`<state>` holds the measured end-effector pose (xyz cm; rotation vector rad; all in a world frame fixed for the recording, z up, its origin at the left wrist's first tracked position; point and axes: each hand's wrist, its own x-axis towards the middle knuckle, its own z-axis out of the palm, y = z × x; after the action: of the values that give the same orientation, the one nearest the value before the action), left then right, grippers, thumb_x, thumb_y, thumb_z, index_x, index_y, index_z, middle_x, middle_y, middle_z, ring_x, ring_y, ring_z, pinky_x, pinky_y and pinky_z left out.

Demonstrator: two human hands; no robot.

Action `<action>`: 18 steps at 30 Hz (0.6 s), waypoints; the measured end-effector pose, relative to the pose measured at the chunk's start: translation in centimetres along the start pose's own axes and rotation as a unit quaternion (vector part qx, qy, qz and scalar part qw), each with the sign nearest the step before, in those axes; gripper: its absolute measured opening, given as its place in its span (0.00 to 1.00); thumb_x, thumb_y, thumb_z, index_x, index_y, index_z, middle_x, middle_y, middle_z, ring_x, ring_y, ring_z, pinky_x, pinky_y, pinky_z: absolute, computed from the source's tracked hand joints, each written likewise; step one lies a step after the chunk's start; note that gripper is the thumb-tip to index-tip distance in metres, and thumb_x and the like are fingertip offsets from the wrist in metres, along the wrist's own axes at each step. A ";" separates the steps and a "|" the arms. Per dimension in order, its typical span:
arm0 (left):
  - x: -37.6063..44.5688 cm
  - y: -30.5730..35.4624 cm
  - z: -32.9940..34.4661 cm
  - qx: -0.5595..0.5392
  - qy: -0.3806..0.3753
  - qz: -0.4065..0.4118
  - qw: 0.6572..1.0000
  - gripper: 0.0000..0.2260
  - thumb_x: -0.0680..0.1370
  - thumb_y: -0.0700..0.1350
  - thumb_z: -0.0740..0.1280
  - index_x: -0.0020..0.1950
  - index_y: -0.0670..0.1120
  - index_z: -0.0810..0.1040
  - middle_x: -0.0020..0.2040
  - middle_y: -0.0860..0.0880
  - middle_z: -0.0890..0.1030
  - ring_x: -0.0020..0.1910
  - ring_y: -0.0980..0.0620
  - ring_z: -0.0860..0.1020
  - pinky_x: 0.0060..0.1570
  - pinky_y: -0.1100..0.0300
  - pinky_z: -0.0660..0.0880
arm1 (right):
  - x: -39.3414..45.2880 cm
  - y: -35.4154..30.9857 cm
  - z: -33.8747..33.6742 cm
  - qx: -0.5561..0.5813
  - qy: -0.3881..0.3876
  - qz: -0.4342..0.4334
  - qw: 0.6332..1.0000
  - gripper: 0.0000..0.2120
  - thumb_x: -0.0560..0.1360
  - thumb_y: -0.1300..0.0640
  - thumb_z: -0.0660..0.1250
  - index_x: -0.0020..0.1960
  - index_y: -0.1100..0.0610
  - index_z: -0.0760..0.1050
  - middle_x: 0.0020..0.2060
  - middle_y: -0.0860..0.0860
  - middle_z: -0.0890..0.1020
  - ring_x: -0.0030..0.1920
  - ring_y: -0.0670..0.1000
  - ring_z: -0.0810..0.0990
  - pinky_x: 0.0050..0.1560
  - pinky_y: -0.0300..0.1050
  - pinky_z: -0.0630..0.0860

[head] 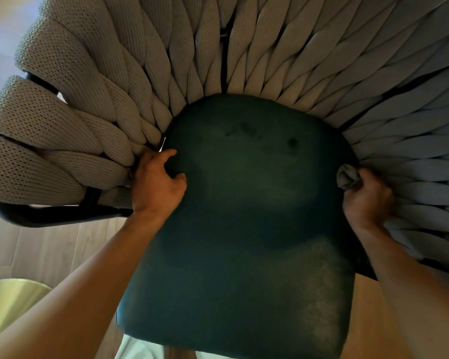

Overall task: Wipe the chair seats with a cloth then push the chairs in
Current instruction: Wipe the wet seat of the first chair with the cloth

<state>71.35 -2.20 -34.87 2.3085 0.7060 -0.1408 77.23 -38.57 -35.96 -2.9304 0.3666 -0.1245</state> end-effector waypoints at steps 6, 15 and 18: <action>0.3 0.5 -0.2 0.010 -0.002 -0.025 1.000 0.23 0.70 0.42 0.71 0.66 0.50 0.76 0.59 0.43 0.75 0.57 0.44 0.75 0.54 0.55 0.70 | -0.5 -5.1 2.0 0.063 0.001 -0.078 0.995 0.15 0.68 0.66 0.65 0.52 0.56 0.80 0.43 0.59 0.82 0.44 0.64 0.80 0.43 0.53 0.77; 0.5 0.2 -0.2 -0.011 0.003 -0.028 1.000 0.20 0.72 0.41 0.69 0.65 0.49 0.77 0.58 0.43 0.76 0.58 0.43 0.75 0.54 0.56 0.69 | -4.2 -20.8 5.1 0.119 0.026 -0.206 0.971 0.17 0.67 0.59 0.58 0.49 0.53 0.82 0.37 0.53 0.83 0.37 0.58 0.81 0.38 0.48 0.77; 0.3 0.1 0.0 -0.001 0.025 -0.019 1.000 0.18 0.76 0.39 0.63 0.67 0.46 0.74 0.61 0.41 0.77 0.60 0.40 0.74 0.59 0.51 0.69 | -5.3 -25.5 5.9 0.138 -0.012 -0.239 0.961 0.14 0.65 0.63 0.67 0.49 0.55 0.82 0.36 0.53 0.83 0.37 0.57 0.81 0.36 0.48 0.76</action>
<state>71.69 -2.13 -34.92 2.3033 0.7756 -0.1007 78.72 -11.93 -37.13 -2.6751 -0.3443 -0.1868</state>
